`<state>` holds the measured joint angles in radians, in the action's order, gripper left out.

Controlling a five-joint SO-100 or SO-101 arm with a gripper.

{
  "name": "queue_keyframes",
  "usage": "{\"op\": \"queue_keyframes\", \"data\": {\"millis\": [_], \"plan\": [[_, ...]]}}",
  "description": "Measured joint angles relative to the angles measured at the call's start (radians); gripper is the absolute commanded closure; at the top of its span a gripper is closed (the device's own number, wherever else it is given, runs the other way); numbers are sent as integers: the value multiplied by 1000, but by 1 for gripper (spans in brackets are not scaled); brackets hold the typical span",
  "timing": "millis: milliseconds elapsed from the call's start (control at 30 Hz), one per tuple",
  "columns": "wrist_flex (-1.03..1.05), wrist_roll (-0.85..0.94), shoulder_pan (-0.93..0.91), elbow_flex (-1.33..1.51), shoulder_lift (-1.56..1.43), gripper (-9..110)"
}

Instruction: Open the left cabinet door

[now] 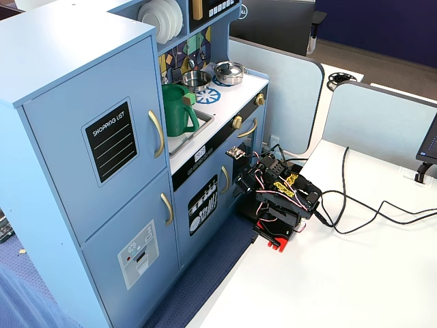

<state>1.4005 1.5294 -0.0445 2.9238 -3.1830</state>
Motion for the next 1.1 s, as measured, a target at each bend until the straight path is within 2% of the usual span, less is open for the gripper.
{"op": "queue_keyframes", "data": {"millis": [633, 767, 900, 1100], "plan": [[-5, 15, -40, 2, 0, 101], [-106, -29, 51, 44, 23, 101], [-302, -23, 181, 0, 54, 101], [-592, 118, 365, -176, 199, 100]]}}
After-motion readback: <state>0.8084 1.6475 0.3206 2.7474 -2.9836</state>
